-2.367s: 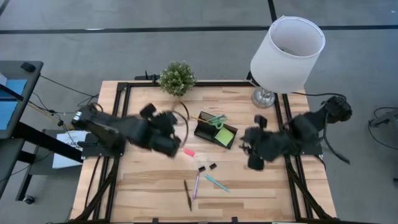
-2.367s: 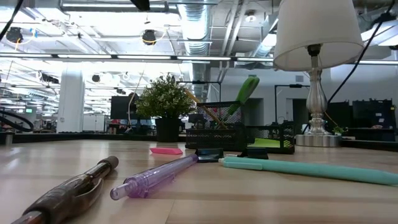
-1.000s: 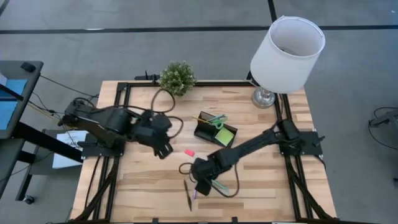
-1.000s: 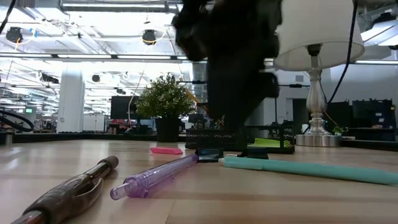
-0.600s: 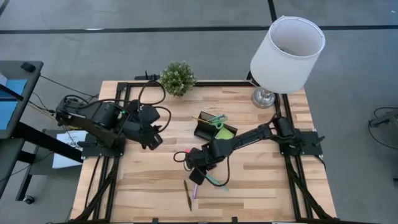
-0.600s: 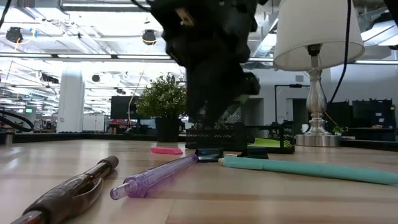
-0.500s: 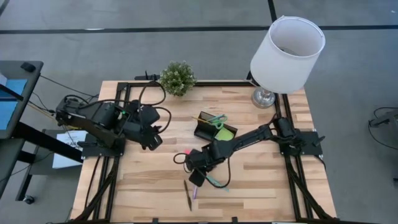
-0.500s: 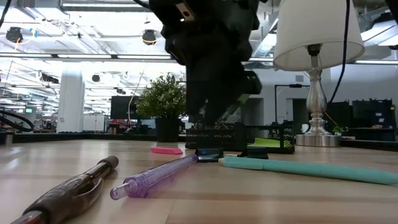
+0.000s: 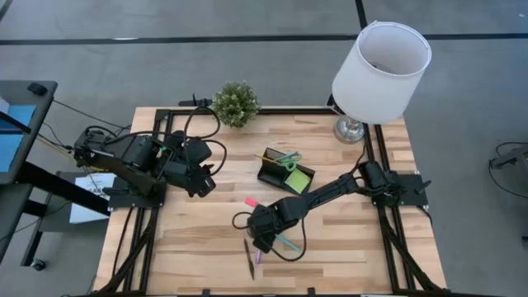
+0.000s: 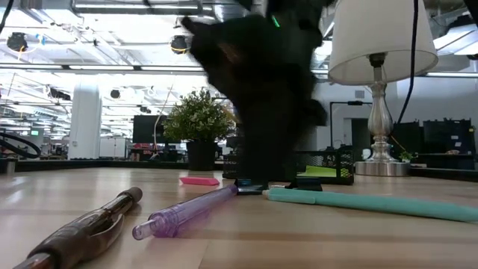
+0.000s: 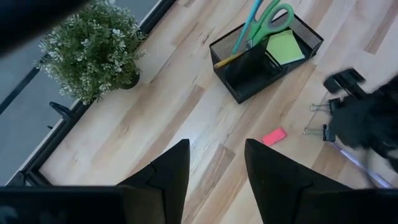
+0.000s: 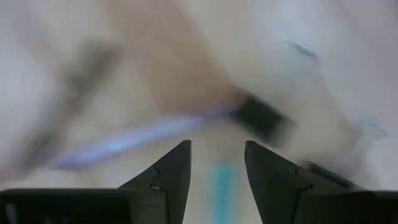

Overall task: Pick and place office supplies into organizer
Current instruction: Put the blue ballpen on the black desk organizer

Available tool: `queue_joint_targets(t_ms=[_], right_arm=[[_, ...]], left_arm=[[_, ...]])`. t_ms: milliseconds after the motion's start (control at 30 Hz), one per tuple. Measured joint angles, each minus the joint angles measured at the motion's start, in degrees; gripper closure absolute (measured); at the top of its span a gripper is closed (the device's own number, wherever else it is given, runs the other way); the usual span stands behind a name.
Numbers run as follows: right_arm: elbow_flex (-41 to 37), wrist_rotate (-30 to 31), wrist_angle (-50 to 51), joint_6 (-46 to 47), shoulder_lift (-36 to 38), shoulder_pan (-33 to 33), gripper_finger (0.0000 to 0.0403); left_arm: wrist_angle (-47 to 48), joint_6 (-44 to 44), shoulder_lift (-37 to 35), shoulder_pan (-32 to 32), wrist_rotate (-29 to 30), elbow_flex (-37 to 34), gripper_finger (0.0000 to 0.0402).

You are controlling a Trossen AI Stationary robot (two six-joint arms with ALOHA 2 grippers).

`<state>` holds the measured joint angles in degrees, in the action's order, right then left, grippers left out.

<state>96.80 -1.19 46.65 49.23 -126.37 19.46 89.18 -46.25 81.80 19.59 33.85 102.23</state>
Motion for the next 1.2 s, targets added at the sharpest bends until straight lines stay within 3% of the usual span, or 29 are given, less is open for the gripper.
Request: queue_joint_targets(t_ms=[667, 867, 1200], right_arm=[[-0.03, -1.21, -0.32, -1.27, -1.62, 0.76, 0.0261], [-0.03, 1.30, -0.33, -2.81, -1.62, 0.33, 0.0273], [-0.03, 0.11, -0.37, -4.34, -1.62, -0.19, 0.0289]], left_arm=[[-0.10, -2.25, 0.02, 0.00, -0.13, -0.01, 0.0254], [-0.10, -2.85, 0.02, 0.00, -0.11, -0.02, 0.0254], [-0.08, -3.87, 0.04, 0.00, -0.13, -0.01, 0.0254]])
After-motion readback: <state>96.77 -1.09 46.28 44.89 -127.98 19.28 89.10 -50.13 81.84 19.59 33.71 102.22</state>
